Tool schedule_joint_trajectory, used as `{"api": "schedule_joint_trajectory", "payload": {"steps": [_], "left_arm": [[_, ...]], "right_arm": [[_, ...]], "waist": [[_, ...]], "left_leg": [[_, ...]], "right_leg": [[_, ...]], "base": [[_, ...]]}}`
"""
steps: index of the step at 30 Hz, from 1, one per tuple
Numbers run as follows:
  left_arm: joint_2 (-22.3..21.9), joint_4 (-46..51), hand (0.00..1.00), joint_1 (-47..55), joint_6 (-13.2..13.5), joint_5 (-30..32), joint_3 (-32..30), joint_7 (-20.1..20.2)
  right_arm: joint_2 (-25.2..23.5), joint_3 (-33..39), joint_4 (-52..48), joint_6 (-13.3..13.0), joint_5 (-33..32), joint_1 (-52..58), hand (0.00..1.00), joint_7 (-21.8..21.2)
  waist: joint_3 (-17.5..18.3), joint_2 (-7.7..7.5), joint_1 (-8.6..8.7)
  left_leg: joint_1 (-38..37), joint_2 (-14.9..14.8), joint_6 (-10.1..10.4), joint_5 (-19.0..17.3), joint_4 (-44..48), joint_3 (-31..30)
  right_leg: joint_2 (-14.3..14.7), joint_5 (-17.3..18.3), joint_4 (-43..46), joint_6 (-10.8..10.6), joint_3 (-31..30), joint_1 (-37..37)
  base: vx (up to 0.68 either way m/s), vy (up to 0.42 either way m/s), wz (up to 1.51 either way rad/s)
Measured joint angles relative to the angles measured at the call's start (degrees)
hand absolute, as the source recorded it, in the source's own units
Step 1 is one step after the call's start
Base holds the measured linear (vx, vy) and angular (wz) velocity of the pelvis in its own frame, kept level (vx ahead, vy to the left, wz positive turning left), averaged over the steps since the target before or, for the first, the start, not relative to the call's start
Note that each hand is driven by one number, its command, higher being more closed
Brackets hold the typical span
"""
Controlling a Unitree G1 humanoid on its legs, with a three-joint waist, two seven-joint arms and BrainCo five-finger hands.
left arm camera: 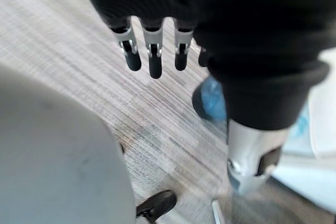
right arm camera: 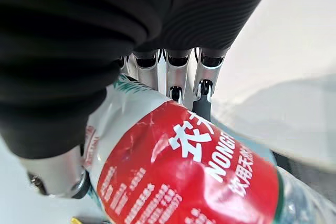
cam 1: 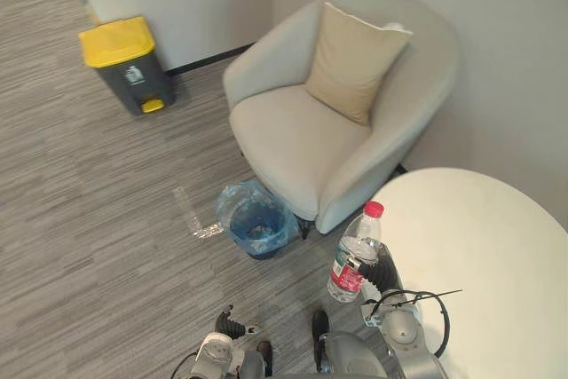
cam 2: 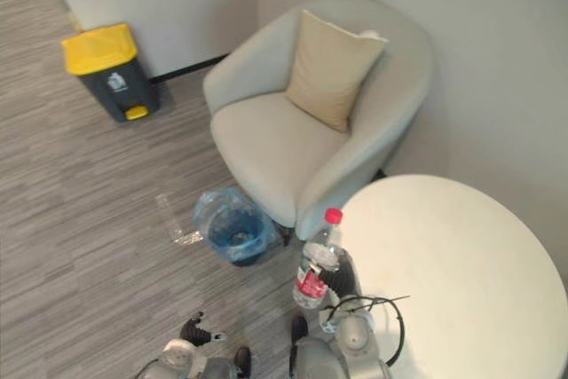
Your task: Gather rubbish on tea table into small bin, then transfer packed bag to large trash can.
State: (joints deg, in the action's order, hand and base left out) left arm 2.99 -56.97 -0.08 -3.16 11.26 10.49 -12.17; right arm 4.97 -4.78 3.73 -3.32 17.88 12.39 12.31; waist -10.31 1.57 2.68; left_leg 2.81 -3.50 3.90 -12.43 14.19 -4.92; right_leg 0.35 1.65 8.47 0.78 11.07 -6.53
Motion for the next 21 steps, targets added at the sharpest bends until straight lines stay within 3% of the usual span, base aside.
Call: {"api": "schedule_joint_trajectory", "payload": {"steps": [4,6,7,8,12,16,21], "left_arm": [[-0.5,0.2,0.00,0.0,0.1,0.8,0.3,0.0],[-0.4,0.7,0.00,-0.3,0.2,1.1,0.3,-0.1],[-0.6,0.8,0.00,-0.3,0.2,1.3,0.4,-0.1],[-1.3,0.6,0.00,-0.4,0.2,1.6,0.5,-0.1],[-0.7,0.6,0.00,-1.1,0.2,2.5,0.7,-0.3],[0.0,0.2,0.00,-1.1,0.1,2.3,0.6,-1.6],[0.6,-0.7,0.00,-1.1,0.1,2.3,0.7,-1.6]], "right_arm": [[0.0,1.8,0.0,0.0,-0.1,-0.5,1.00,1.4],[0.0,1.8,1.4,0.0,-0.1,-1.2,1.00,1.9],[0.1,1.6,2.1,0.0,-0.1,-1.3,1.00,2.0],[0.6,1.3,2.8,-0.1,-0.2,-1.2,1.00,2.3],[-0.5,-2.1,4.4,-0.1,-0.3,-0.5,1.00,2.2],[-0.6,-3.6,6.8,-0.2,-0.3,-1.7,1.00,1.9],[-0.4,-3.9,9.3,-0.1,-0.3,-1.7,1.00,1.8]], "waist": [[-0.4,-0.60,0.04],[-0.6,-0.81,-0.38],[-0.3,-0.09,-0.57],[-0.7,1.27,-0.97],[-0.6,-0.15,-2.96],[-0.5,-0.36,-2.99],[0.2,-1.40,-2.66]], "left_leg": [[0.3,-1.3,0.9,-0.8,1.1,7.2],[2.4,-1.5,0.8,-0.4,0.3,9.6],[3.1,-2.5,0.6,2.2,-1.9,10.3],[3.0,-3.4,1.8,7.3,-3.3,11.0],[1.1,-0.4,0.4,8.2,-6.1,12.2],[-1.0,0.8,-0.8,7.5,-6.3,14.3],[-2.0,1.0,-0.9,7.5,-7.6,15.9]], "right_leg": [[-1.5,1.2,-2.7,1.5,-0.7,4.9],[-3.5,1.7,-2.9,0.7,-0.6,5.6],[-3.9,2.2,-2.8,-0.1,-0.4,5.9],[-3.7,2.9,-2.6,-1.5,-0.8,6.8],[-6.3,2.5,-3.3,-3.9,-2.7,6.7],[-7.1,1.4,-5.0,-5.0,-5.4,8.0],[-7.0,0.7,-5.9,-5.3,-7.3,7.6]], "base": [[0.17,0.040,0.52],[0.05,0.117,0.37],[0.03,0.150,0.11],[0.04,0.196,0.10],[0.04,0.171,-0.04],[0.02,0.104,-0.31],[-0.01,0.021,-0.22]]}}
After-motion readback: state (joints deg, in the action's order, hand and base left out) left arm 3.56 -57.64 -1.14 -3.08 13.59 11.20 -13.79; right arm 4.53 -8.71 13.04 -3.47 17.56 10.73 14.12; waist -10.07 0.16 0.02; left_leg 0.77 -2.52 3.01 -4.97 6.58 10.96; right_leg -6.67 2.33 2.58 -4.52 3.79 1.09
